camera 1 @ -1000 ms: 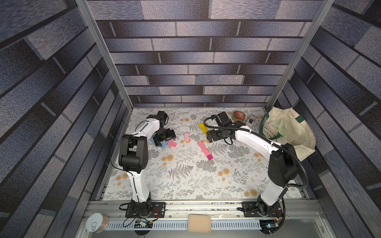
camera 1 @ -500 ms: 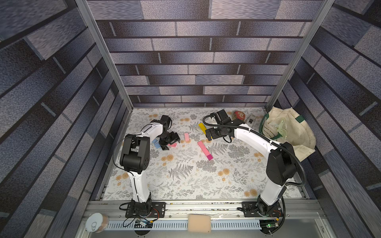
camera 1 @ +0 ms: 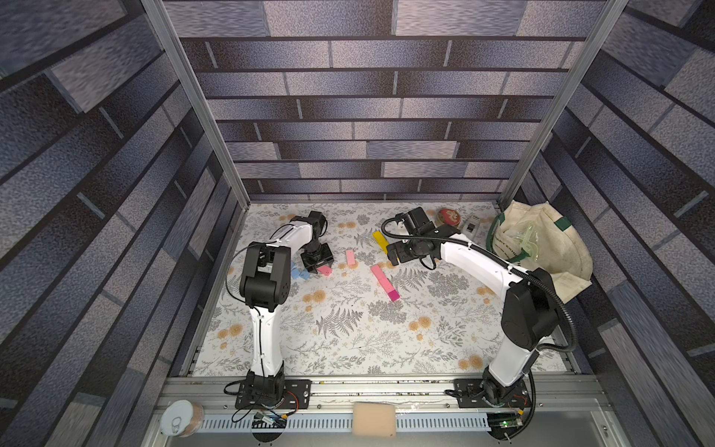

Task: Assemble the letter v with building blocks
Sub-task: Pick up the building block from the center of the board, then place the building block at the center of the board.

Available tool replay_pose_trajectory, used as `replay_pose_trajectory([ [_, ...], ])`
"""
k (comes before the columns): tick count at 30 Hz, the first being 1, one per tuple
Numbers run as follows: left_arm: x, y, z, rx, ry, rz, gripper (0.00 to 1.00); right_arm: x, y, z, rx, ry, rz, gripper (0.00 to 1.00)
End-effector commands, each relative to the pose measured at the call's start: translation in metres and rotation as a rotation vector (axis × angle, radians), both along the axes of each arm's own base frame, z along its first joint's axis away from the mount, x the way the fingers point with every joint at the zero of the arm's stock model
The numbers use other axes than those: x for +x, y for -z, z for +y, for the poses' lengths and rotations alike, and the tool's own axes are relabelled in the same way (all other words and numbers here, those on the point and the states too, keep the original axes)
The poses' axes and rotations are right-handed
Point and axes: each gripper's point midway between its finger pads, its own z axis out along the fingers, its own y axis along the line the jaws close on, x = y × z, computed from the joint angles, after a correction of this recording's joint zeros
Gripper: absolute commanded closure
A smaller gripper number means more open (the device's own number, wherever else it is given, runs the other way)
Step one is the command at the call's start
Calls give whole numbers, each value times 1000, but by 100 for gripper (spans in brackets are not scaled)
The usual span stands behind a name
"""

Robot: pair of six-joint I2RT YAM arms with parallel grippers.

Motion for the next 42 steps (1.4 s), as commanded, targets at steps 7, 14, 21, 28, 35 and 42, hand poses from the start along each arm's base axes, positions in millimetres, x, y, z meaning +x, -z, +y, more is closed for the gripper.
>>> replay_pose_trajectory([
  [7, -12, -8, -4, 115, 180, 6, 72, -2, -16, -7, 1, 6, -31, 0],
  [14, -33, -55, -54, -27, 242, -148, 75, -15, -25, -18, 2, 60, -5, 0],
  [21, -80, -52, -94, -77, 308, -173, 72, -41, -22, -47, -30, 189, 45, 0],
  [28, -111, -22, -115, 17, 368, -167, 70, -61, -16, -73, -59, 310, 76, 0],
  [35, -122, 1, -118, 25, 374, -137, 63, -75, -7, -83, -66, 368, 113, 0],
  [42, -108, -38, -107, -9, 360, -198, 37, -73, -23, -92, -121, 378, 95, 0],
])
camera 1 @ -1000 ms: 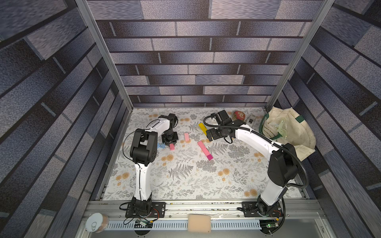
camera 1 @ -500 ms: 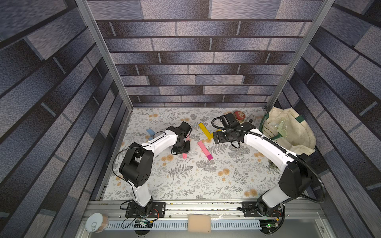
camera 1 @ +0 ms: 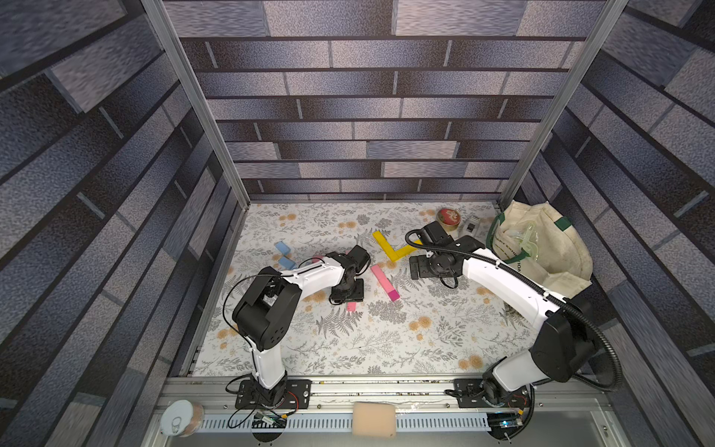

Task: Assemble the letter v with building blocks
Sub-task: Place the building block at the center of the board, then assemble the building block at the center of the board.

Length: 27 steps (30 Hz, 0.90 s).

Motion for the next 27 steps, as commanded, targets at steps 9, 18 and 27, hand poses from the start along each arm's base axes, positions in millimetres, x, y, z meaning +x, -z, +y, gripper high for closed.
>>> replay_pose_trajectory([
  [9, 46, -187, 78, -731, -230, -303, 0, 2, -30, 50, 144, 84, -13, 5],
  [18, 5, -119, 147, -883, -647, -195, 0, -23, 26, 174, 72, -8, 116, 11],
  [27, -14, -109, 153, -846, -644, -170, 0, -45, 79, 234, -16, -45, 198, 27],
])
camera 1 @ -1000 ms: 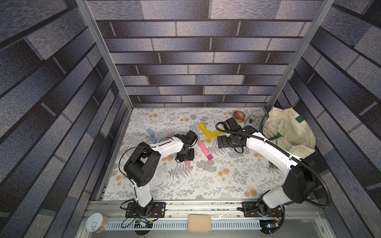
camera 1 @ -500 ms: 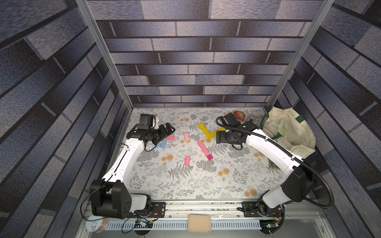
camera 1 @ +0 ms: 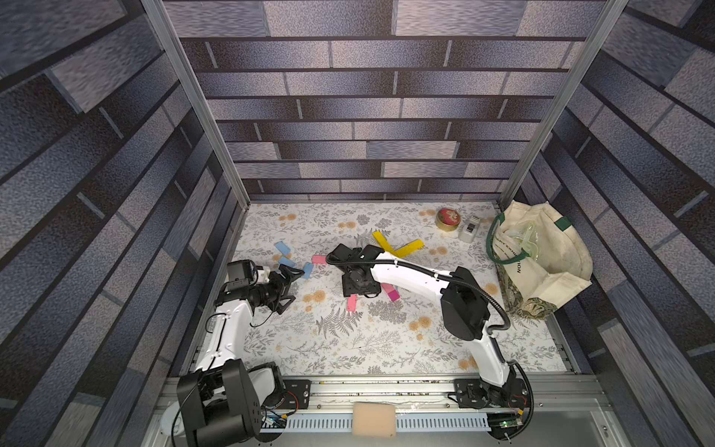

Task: Assemble the letter v with building blocks
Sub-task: Assemble the building block at the center of the board.

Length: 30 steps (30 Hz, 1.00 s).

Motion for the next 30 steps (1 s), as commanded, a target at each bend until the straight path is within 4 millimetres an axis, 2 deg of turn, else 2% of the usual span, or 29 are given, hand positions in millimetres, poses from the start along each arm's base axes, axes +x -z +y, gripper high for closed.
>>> replay_pose_trajectory([
  [1, -6, -5, -8, -4, 48, -17, 0, -12, 4, 3, -50, 30, 30, 28],
  [5, -6, -6, -4, 18, 34, -23, 0, -16, 18, 1, -61, 50, 46, 32],
  [10, -4, 2, 0, 14, 18, 1, 0, -20, 29, 6, -44, 45, 69, 35],
  [13, -1, 7, 13, -40, -32, 33, 0, -25, 36, 10, -30, 44, 90, 36],
  [17, 2, 5, 29, -97, -95, 18, 0, -31, 42, 13, -46, 41, 117, 41],
  [27, 2, 6, 20, -101, -65, 12, 0, -36, 54, 15, -84, 72, 101, 47],
  [30, 1, 6, 18, -97, -57, 12, 0, -38, 57, 13, -93, 81, 101, 53],
])
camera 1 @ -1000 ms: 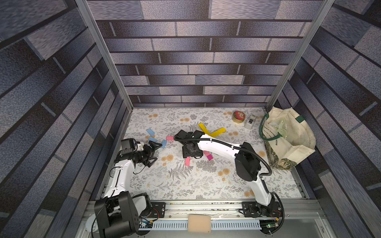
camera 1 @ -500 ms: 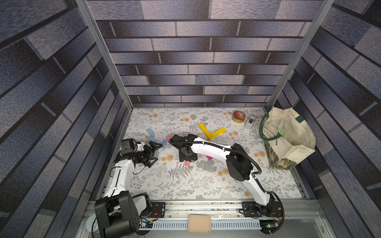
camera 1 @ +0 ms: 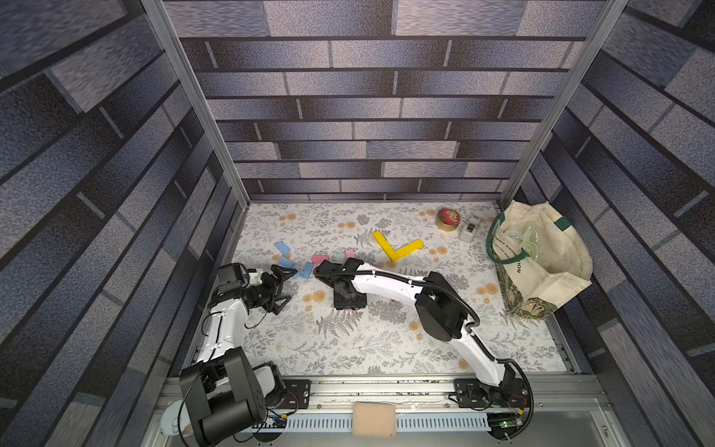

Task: Assemble the letter v with building blocks
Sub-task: Assemble the building block at the center of the board.

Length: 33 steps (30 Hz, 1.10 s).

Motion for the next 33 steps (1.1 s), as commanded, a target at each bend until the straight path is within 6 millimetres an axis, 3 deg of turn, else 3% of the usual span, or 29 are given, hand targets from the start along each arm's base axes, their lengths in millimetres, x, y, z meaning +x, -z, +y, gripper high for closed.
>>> replay_pose_trajectory([
  [1, -3, 1, -6, -22, 16, 2, 0, -6, 11, -9, -62, 21, 5, 55],
  [4, -3, 2, -5, -17, 12, 2, 0, -1, 9, -13, -78, 13, -19, 61],
  [7, -3, 3, -4, -14, 9, 10, 0, 8, 5, -15, -82, 6, -35, 78],
  [11, -1, 1, -4, 8, 4, 20, 0, 24, -27, -25, -52, 28, -89, 80],
  [16, 7, -3, -35, 78, 88, 14, 0, 45, -88, -76, -16, 117, -205, 79],
  [19, 14, -10, -60, 130, 152, -16, 0, 52, -106, -119, 0, 206, -232, 79],
  [26, 27, -32, -130, 224, 357, -88, 0, 63, -75, -204, 51, 464, -183, 78],
  [29, 28, -33, -144, 243, 426, -83, 0, 70, -61, -221, 64, 548, -164, 77],
  [33, 21, -36, -162, 249, 556, -30, 0, 81, -45, -229, 66, 621, -128, 78],
])
